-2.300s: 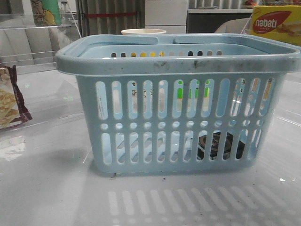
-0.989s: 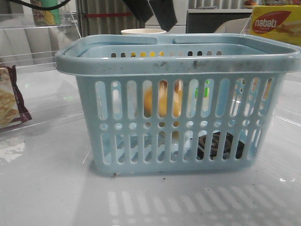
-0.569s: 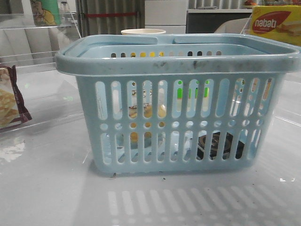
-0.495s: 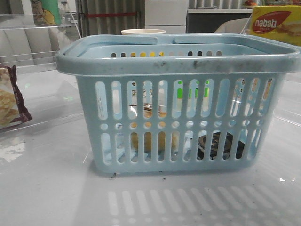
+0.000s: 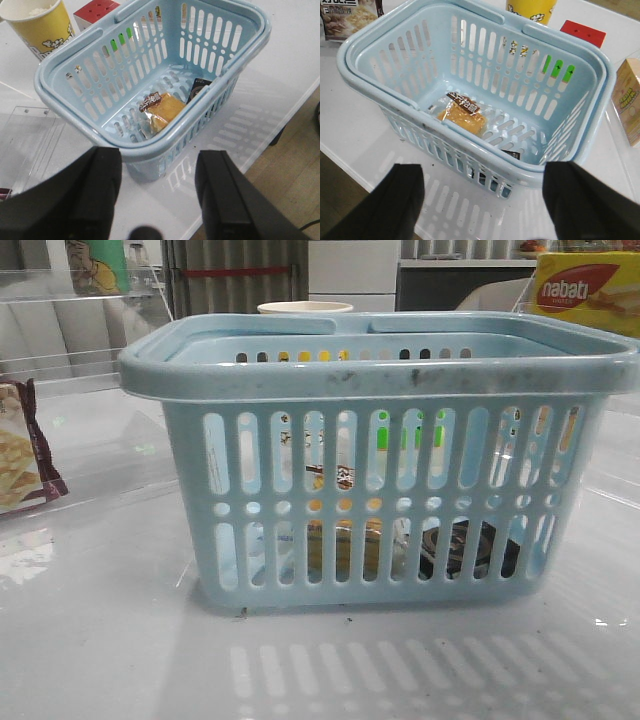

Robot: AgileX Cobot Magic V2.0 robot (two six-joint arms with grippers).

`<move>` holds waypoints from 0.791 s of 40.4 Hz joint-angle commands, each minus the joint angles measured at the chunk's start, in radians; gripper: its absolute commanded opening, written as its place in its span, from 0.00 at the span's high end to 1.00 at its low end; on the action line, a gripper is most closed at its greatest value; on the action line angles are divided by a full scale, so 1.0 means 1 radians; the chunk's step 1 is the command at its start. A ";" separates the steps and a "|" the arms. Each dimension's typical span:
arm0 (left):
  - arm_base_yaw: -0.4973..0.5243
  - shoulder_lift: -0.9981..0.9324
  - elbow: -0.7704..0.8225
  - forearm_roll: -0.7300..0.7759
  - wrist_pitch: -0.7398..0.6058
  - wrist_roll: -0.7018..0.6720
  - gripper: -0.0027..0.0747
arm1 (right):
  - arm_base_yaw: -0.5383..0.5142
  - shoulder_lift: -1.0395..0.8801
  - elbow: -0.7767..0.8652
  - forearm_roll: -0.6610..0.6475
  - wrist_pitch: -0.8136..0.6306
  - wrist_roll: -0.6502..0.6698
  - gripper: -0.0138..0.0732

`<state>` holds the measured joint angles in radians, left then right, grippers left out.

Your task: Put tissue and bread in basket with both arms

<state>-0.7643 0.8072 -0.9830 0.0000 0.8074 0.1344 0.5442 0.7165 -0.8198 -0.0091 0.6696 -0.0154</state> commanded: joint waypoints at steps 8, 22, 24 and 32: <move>-0.008 -0.293 0.175 -0.012 -0.082 -0.009 0.45 | -0.001 -0.003 -0.025 -0.012 -0.077 -0.010 0.16; -0.008 -0.370 0.253 -0.006 -0.100 -0.056 0.45 | -0.001 0.001 -0.025 -0.013 -0.074 -0.010 0.16; -0.008 -0.370 0.253 -0.006 -0.107 -0.056 0.45 | -0.001 0.001 -0.025 -0.023 -0.073 -0.010 0.16; -0.008 -0.370 0.253 -0.006 -0.119 -0.056 0.45 | -0.001 0.001 -0.025 -0.049 -0.066 -0.010 0.22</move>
<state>-0.7643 0.4316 -0.7031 0.0000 0.7801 0.0909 0.5442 0.7165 -0.8198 -0.0398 0.6694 -0.0154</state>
